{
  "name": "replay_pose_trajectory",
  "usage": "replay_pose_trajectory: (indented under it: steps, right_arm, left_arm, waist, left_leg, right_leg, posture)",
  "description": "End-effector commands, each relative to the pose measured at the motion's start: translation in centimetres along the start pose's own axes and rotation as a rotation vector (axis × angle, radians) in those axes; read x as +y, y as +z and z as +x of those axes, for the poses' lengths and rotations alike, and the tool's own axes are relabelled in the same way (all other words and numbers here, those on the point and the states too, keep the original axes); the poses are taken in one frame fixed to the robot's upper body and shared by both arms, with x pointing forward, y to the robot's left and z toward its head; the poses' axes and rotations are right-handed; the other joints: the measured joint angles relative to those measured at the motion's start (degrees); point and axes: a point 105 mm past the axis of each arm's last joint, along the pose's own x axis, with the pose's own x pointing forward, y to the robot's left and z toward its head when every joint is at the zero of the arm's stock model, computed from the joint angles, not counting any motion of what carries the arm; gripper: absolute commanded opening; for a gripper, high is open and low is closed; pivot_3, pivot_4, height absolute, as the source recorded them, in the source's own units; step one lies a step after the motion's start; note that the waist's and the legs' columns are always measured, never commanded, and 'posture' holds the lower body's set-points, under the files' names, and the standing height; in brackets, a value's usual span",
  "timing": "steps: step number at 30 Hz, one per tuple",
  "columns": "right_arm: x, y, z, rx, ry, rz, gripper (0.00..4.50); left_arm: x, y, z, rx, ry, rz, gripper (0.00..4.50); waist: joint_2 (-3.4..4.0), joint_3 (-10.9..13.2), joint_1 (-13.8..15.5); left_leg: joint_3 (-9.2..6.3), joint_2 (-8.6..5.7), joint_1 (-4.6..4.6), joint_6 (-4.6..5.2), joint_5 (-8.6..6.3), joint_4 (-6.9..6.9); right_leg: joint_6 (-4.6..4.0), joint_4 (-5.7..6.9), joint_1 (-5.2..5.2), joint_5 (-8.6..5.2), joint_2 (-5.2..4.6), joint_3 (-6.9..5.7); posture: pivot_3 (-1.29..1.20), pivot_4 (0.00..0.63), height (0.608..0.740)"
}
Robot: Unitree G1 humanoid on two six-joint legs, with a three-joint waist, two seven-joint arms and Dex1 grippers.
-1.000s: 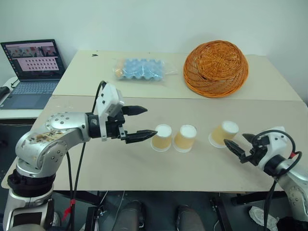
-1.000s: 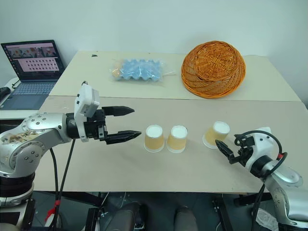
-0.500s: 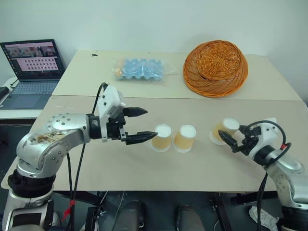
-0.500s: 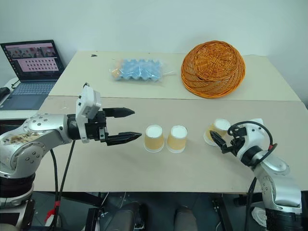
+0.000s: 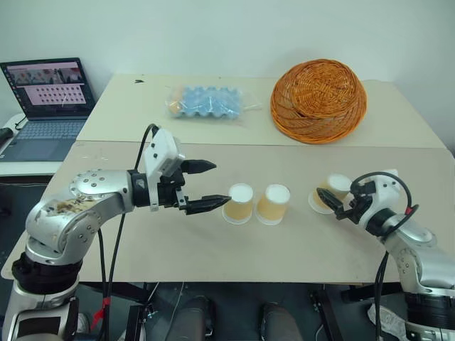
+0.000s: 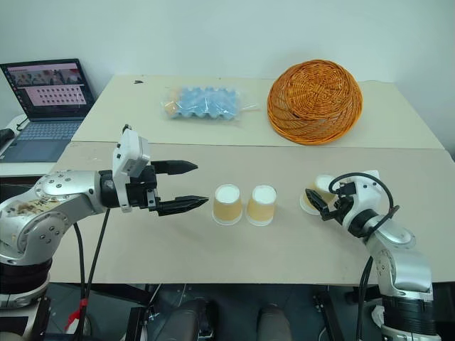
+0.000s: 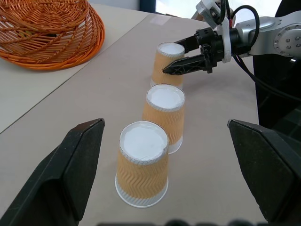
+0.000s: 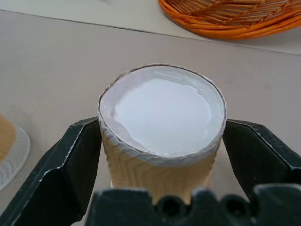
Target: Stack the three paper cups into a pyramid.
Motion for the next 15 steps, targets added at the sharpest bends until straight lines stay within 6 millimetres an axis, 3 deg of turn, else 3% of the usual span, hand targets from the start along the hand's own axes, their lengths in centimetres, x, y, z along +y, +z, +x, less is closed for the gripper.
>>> replay_pose_trajectory:
  steps: [1,5,7,15]
  right_arm:
    - [-0.4,1.8,0.0,-0.069,-0.015,-0.036,3.96]
    - [-0.5,2.4,0.0,-0.088,-0.019,-0.045,2.69]
    - [-0.3,2.6,0.1,-0.091,-0.006,-0.046,2.31]
    - [0.8,6.4,-1.1,-0.177,0.049,-0.095,2.23]
  left_arm:
    - [-0.4,0.8,-0.1,-0.017,0.0,0.054,4.5]
    - [-0.4,0.6,-0.1,-0.015,0.0,0.052,4.5]
    - [-0.4,0.6,-0.1,-0.014,-0.005,0.051,4.5]
    - [-0.4,0.5,0.0,-0.012,-0.007,0.047,4.5]
  waist:
    - [0.0,0.0,0.0]
    - [0.0,0.0,0.0]
    - [0.0,0.0,-0.02]
    - [0.02,0.02,0.02]
  left_leg:
    - [0.0,0.0,0.0,0.0,0.0,0.0]
    - [0.0,-0.01,0.0,0.0,0.0,0.0]
    - [0.0,0.0,0.0,0.0,0.0,0.0]
    - [0.01,0.0,0.0,-0.01,0.0,-0.03]
  right_leg:
    - [0.0,0.0,0.0,0.0,0.0,0.0]
    - [0.0,0.0,-0.01,0.0,0.0,0.0]
    - [0.0,0.0,-0.01,0.0,0.0,0.0]
    - [0.0,-0.02,0.0,-0.01,0.0,0.01]
  posture:
    - [0.0,0.15,0.726]
    - [0.0,0.15,0.726]
    - [0.0,0.15,0.726]
    - [0.0,0.15,0.726]
